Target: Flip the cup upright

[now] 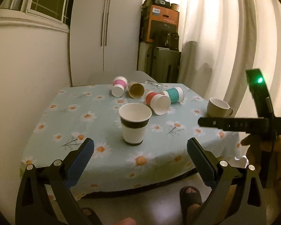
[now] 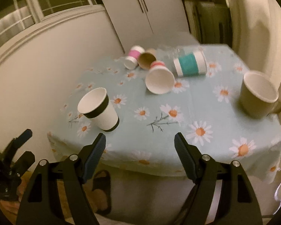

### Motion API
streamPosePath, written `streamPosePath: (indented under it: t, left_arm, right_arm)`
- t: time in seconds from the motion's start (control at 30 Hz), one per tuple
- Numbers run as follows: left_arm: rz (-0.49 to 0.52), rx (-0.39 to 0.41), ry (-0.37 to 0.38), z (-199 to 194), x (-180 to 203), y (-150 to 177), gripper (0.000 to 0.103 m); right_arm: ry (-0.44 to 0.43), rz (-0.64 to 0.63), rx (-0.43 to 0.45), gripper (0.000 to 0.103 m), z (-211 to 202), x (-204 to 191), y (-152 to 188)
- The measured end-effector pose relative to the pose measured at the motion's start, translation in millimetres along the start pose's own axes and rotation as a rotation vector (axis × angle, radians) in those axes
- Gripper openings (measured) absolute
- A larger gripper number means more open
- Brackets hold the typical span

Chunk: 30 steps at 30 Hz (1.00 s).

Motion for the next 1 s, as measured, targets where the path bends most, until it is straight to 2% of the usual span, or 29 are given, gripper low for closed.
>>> streamPosePath:
  t: [0.17,0.47,0.77,1.0]
  left_arm:
    - [-0.011,0.016,0.010,-13.3,-8.9,7.6,0.097]
    - [0.002,0.062,0.002,-34.9,-10.0,18.1,0.097]
    - [0.072,0.089,-0.024,-60.1,3.5,42.9,0.097]
    - [0.062,0.094,-0.010,-78.5,6.8,55.6,0.097]
  right_arm:
    - [0.024,-0.064,0.108,0.075,-30.9,-28.9,9.1]
    - [0.076,-0.126,0.163,0.075,-69.7,-61.0,43.4]
    - [0.113,-0.188,0.148,0.076,-84.7,-84.3,72.5]
    - [0.129,-0.186,0.147,0.077,-98.6,-94.8,90.9]
Point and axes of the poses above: each gripper's, at about its wrist camera, not at the fingertips, and z roughly the way its jaws point, x to its right, y to its underside, the point moved 2 cm from there along z, roughly the way its jaws point, and after that the axes turned 13 degrees about -z, right-handed, at the moved point
